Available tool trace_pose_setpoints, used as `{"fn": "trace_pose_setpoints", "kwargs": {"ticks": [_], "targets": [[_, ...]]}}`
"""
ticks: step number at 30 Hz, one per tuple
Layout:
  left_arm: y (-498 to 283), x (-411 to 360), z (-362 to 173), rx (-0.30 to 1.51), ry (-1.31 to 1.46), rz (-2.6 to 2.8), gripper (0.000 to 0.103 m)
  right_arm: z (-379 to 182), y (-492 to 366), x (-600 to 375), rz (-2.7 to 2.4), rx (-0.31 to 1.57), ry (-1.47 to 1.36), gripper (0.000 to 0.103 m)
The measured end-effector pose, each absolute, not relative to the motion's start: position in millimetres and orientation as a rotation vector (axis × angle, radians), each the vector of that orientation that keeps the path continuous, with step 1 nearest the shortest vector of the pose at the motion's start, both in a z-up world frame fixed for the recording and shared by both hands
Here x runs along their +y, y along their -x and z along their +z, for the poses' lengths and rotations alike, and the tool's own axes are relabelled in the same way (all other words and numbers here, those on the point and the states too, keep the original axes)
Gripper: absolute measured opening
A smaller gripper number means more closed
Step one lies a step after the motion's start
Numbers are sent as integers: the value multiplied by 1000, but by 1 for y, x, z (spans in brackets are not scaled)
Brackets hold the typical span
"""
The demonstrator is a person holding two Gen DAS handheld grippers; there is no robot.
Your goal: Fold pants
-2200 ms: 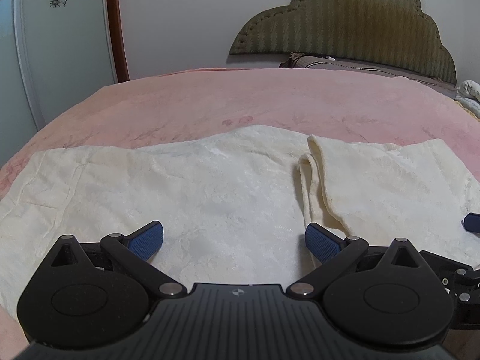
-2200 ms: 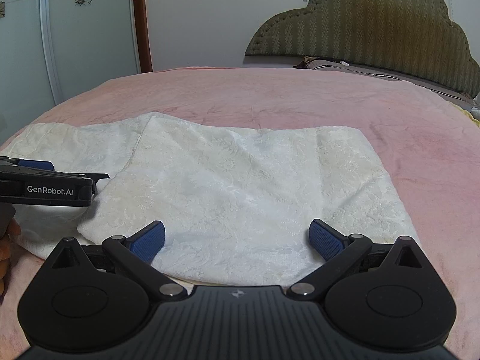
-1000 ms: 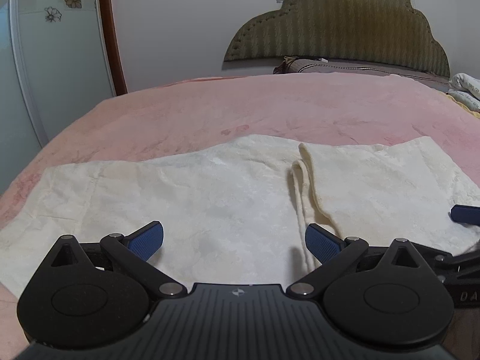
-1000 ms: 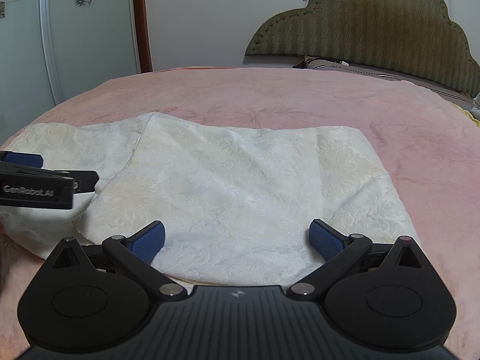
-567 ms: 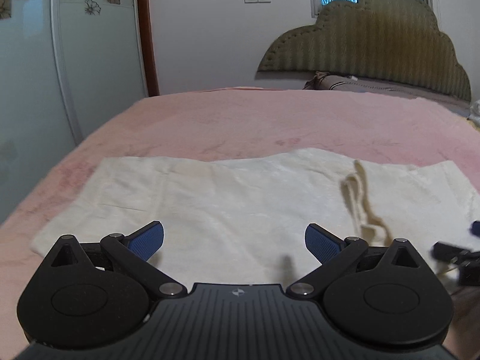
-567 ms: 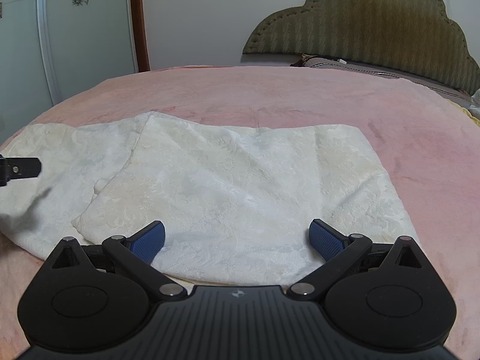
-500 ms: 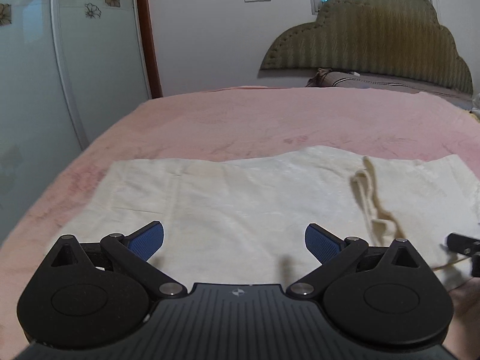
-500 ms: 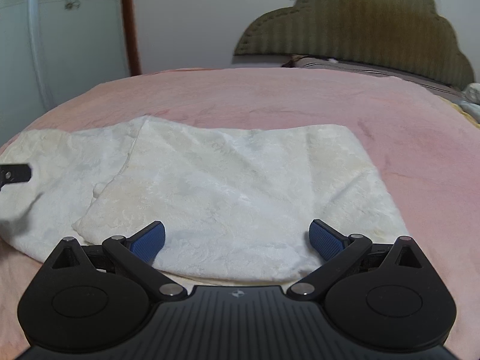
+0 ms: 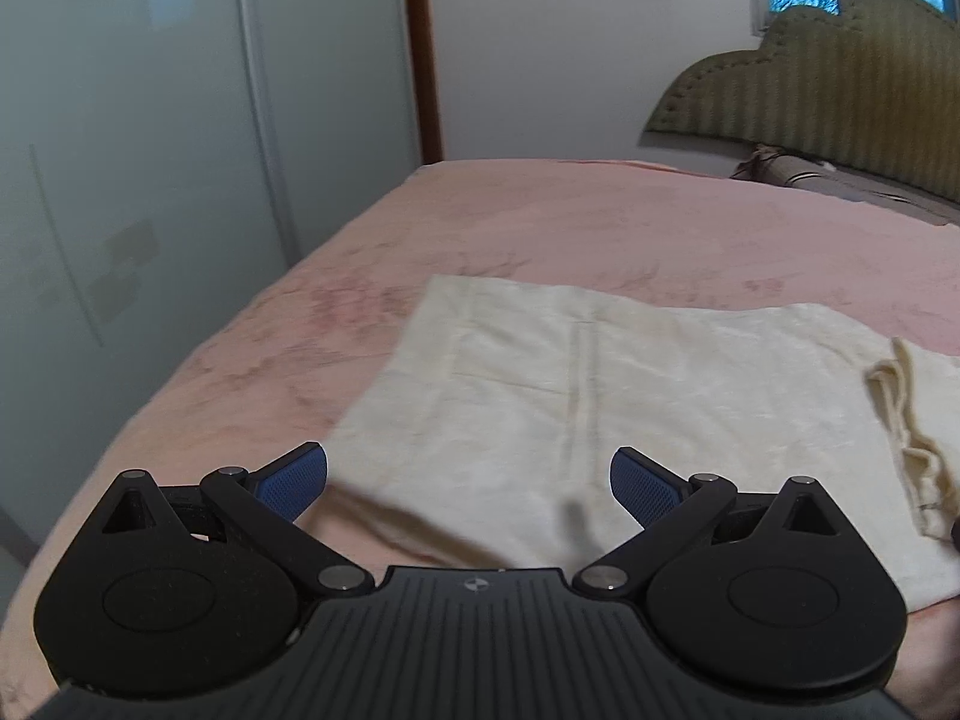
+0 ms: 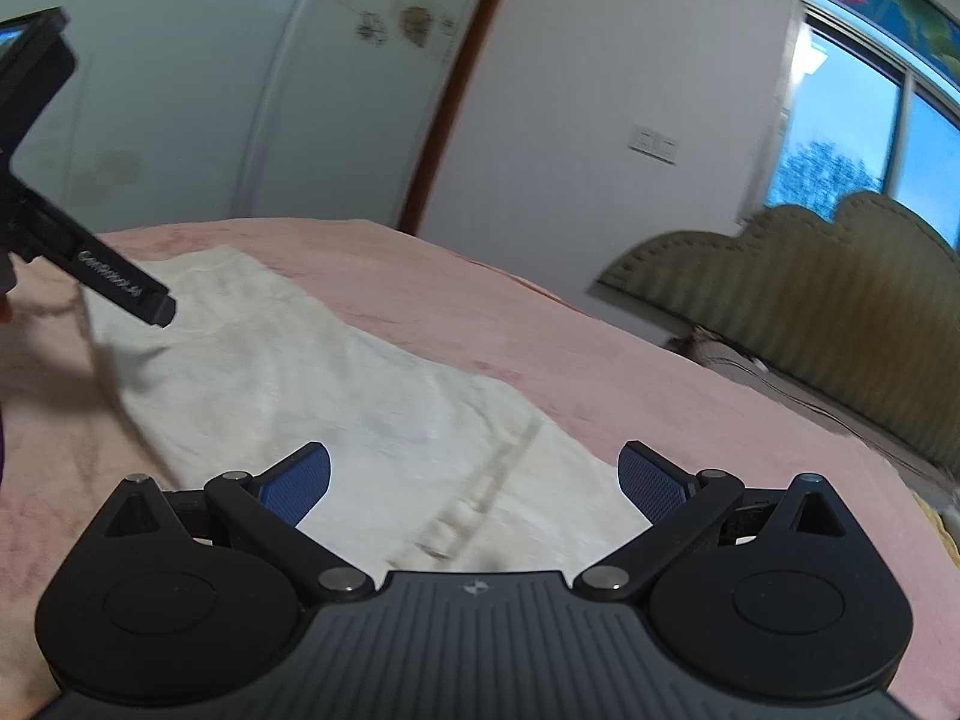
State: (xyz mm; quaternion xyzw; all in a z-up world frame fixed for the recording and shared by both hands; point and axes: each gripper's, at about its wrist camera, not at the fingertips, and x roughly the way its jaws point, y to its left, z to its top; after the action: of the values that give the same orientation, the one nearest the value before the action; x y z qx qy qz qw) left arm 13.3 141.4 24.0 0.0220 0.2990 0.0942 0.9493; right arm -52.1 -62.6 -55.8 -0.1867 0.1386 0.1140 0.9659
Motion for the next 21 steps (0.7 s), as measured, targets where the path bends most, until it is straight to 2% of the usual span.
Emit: {"fn": "trace_pose_setpoints", "kwargs": {"ticks": [10, 16, 18, 20, 21], "targets": [[7, 196, 33, 616, 48, 282, 101, -80, 59, 42, 466, 185, 759, 102], [4, 241, 31, 686, 320, 242, 100, -105, 48, 90, 472, 164, 919, 101], [2, 260, 23, 708, 531, 167, 100, -105, 38, 100, 487, 177, 915, 94], [-4, 274, 14, 739, 730, 74, 101, -103, 27, 110, 472, 185, 925, 79], [-7, 277, 10, 754, 794, 32, 101, -105, 22, 116, 455, 174, 946, 66]]}}
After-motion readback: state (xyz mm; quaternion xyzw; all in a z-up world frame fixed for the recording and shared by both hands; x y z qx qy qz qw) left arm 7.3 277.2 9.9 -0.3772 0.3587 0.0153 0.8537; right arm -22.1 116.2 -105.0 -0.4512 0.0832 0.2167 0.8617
